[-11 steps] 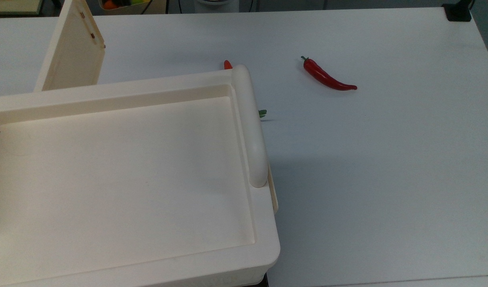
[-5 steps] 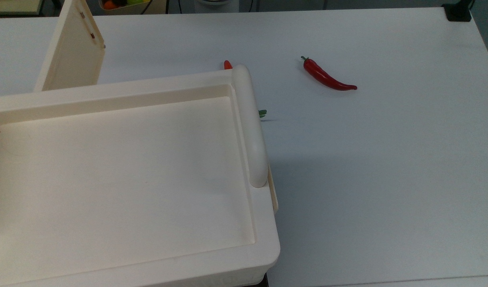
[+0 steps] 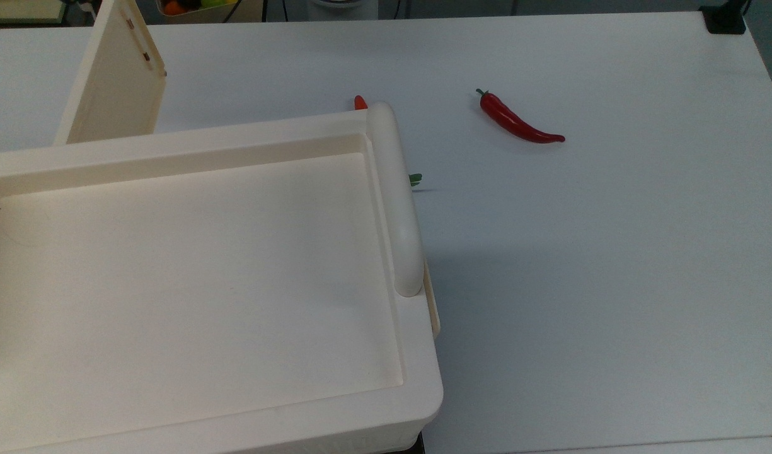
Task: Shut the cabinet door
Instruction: 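Push the cream door with the gripper, swinging it shut against the cabinet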
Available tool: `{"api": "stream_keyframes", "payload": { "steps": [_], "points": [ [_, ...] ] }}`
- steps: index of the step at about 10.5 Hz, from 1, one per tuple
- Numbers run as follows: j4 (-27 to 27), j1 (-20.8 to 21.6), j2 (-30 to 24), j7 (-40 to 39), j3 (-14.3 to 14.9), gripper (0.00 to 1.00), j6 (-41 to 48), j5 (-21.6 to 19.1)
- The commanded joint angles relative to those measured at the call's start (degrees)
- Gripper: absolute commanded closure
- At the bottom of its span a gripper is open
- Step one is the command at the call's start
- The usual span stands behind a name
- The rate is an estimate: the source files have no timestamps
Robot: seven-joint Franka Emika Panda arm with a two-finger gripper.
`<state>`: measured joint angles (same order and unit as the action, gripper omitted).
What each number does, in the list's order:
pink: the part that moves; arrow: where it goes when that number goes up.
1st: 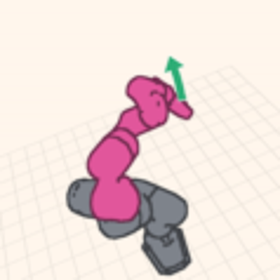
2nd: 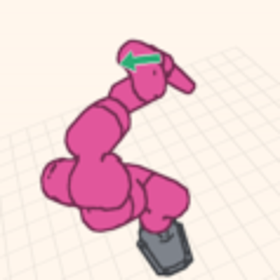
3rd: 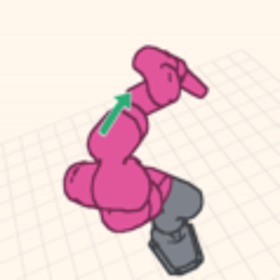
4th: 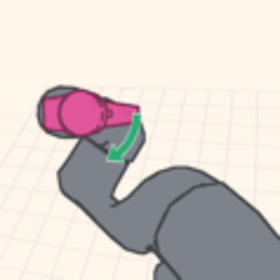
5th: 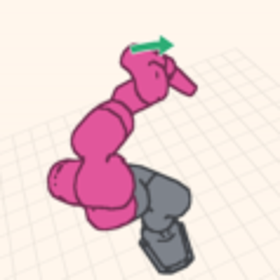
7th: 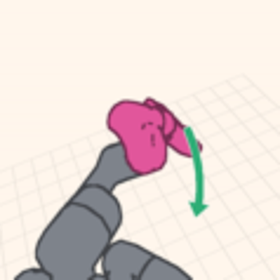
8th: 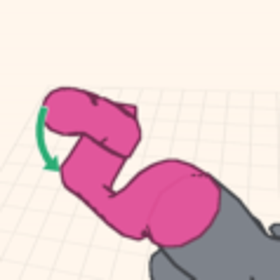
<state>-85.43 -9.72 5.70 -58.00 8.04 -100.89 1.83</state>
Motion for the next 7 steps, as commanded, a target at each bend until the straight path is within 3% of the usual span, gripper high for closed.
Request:
{"api": "stream_keyframes", "payload": {
  "steps": [1,3,7],
  "points": [
    [0.00,0.14,2.46,-1.86,-0.13,1.00,-7.64,-0.34],
    [-0.08,1.27,2.91,-1.77,-1.44,1.00,-8.36,-0.43],
    [-0.17,8.74,3.79,4.88,-1.63,0.98,-8.27,-1.74]
  ]
}}
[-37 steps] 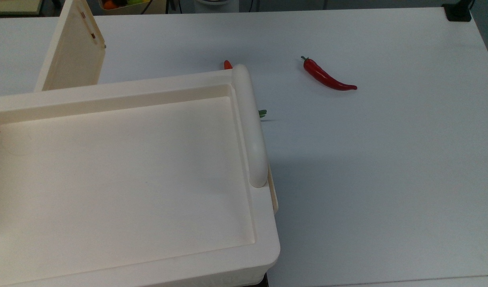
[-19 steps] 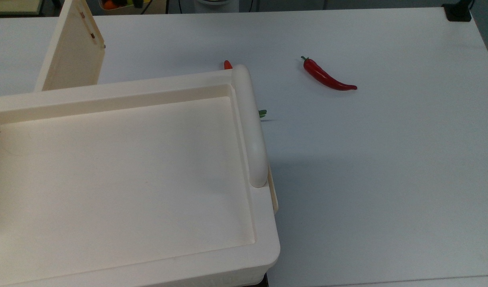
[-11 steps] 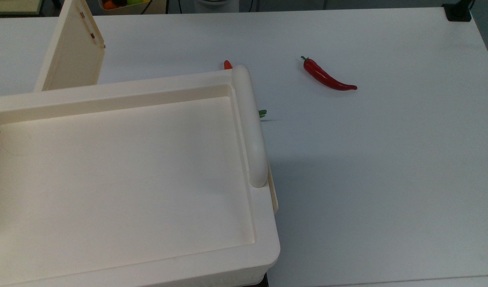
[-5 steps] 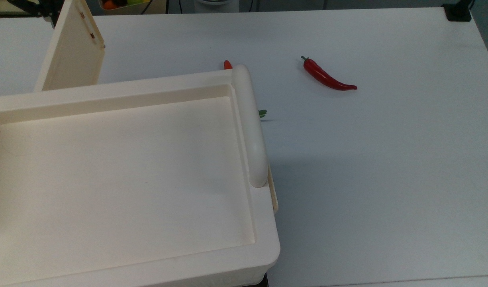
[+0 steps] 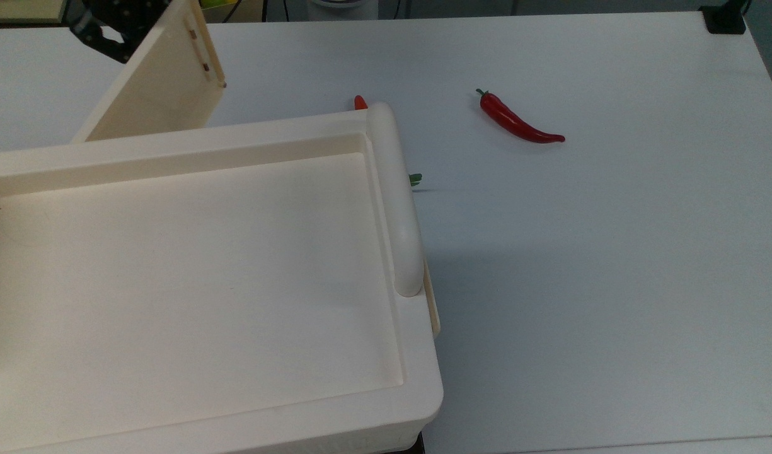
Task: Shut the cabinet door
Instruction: 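Push the cream door with the gripper, swinging it shut against the cabinet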
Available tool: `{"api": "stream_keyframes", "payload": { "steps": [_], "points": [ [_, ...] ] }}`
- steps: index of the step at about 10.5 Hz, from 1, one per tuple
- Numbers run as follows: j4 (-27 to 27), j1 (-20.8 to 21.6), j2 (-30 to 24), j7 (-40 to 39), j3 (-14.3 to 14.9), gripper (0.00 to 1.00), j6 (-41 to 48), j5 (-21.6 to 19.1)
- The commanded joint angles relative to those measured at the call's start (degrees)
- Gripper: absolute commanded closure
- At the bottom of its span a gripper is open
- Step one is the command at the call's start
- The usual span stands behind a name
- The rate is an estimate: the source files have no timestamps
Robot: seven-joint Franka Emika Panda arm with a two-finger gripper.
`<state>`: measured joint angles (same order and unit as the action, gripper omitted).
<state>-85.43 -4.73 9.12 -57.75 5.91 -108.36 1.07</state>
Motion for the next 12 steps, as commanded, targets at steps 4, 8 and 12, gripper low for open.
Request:
{"api": "stream_keyframes", "payload": {
  "steps": [4,8,12],
  "points": [
    [-0.09,10.25,3.69,26.32,0.50,0.94,-9.90,-2.39],
    [0.09,13.78,8.10,41.64,0.50,0.94,-23.54,-2.03],
    [0.09,14.66,8.80,48.50,0.59,0.94,-27.60,-1.69]
  ]
}}
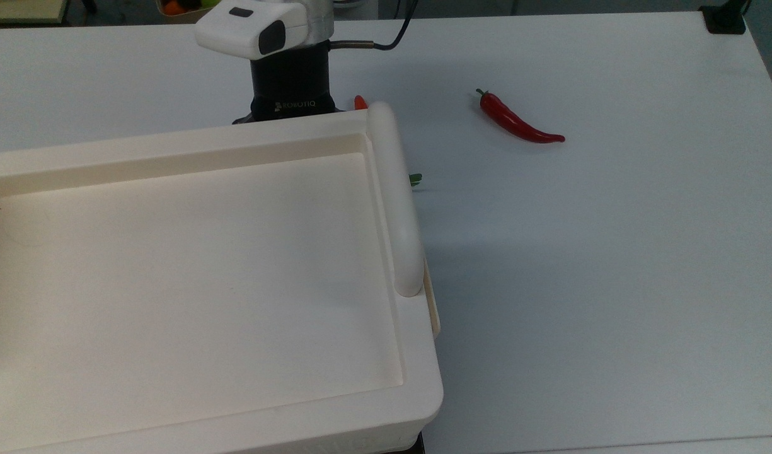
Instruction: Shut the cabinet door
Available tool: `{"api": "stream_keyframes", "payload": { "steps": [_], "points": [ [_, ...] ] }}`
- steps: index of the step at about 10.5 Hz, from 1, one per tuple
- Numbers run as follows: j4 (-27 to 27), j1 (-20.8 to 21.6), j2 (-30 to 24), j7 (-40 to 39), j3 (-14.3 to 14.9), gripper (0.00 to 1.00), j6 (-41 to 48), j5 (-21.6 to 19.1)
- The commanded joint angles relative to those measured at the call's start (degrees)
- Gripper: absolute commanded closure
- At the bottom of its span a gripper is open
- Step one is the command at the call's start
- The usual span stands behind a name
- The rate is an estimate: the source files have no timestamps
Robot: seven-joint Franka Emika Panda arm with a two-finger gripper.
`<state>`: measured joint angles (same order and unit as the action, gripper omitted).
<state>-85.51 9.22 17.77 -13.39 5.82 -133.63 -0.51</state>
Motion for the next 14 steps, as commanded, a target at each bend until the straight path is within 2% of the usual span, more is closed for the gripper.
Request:
{"api": "stream_keyframes", "payload": {
  "steps": [1,6,8,9,10,13,14],
  "points": [
    [0.86,1.32,0.60,6.17,0.68,0.94,-4.25,0.16],
    [2.19,1.41,1.74,11.36,0.68,0.94,-8.74,0.25],
    [1.93,1.50,1.22,10.85,0.85,0.94,-7.79,1.38],
    [0.71,1.67,0.43,11.02,0.77,0.94,-4.04,3.74],
    [0.96,1.67,-0.01,11.02,0.68,0.94,3.74,4.11],
    [0.87,1.68,-4.92,12.59,0.50,0.94,22.65,3.24],
    [0.96,1.59,-7.02,16.26,0.50,0.89,30.98,3.15]
  ]
}}
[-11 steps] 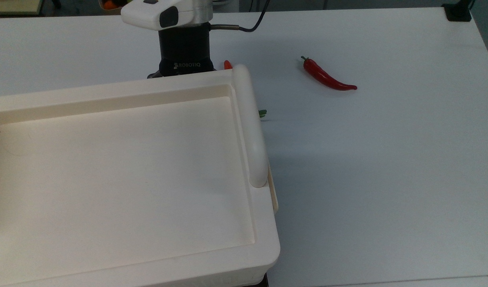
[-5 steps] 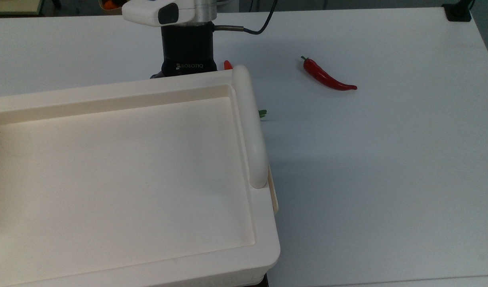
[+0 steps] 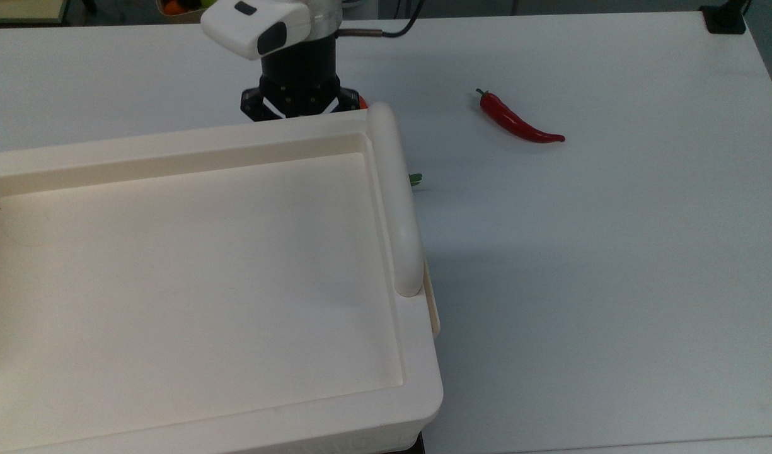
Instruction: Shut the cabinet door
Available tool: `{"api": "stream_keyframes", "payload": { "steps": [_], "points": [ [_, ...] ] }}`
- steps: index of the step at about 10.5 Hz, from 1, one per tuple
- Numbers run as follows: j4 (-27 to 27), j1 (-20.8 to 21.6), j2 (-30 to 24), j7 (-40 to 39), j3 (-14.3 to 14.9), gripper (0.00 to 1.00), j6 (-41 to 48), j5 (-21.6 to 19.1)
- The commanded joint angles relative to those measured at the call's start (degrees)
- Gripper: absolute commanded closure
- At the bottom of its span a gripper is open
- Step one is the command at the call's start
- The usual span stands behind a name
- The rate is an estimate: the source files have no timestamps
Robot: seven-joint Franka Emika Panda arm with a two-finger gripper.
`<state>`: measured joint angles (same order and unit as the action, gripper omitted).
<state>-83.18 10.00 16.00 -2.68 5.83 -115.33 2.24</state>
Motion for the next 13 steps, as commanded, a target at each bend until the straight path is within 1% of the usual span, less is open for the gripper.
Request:
{"api": "stream_keyframes", "payload": {
  "steps": [1,2,3,4,5,8,9,11,13],
  "points": [
    [-1.46,0.81,-6.50,10.28,0.58,0.87,17.02,0.49],
    [-1.55,0.73,-7.29,15.98,0.49,0.85,19.85,0.49],
    [-1.90,0.73,-8.60,18.13,0.49,0.77,23.01,0.40],
    [-2.16,0.38,-10.01,17.97,0.58,0.50,25.57,-0.30],
    [-3.03,0.11,-11.33,17.45,0.67,0.00,26.03,-1.26],
    [-6.37,-0.59,-15.90,16.04,1.20,0.00,27.51,-1.27],
    [-6.64,-0.59,-16.43,16.04,1.28,0.00,29.53,-0.92],
    [-6.38,-2.34,-16.88,12.46,1.37,0.00,29.63,-1.44],
    [-6.21,-2.88,-16.97,9.89,1.63,0.00,30.07,-2.67]
  ]
}}
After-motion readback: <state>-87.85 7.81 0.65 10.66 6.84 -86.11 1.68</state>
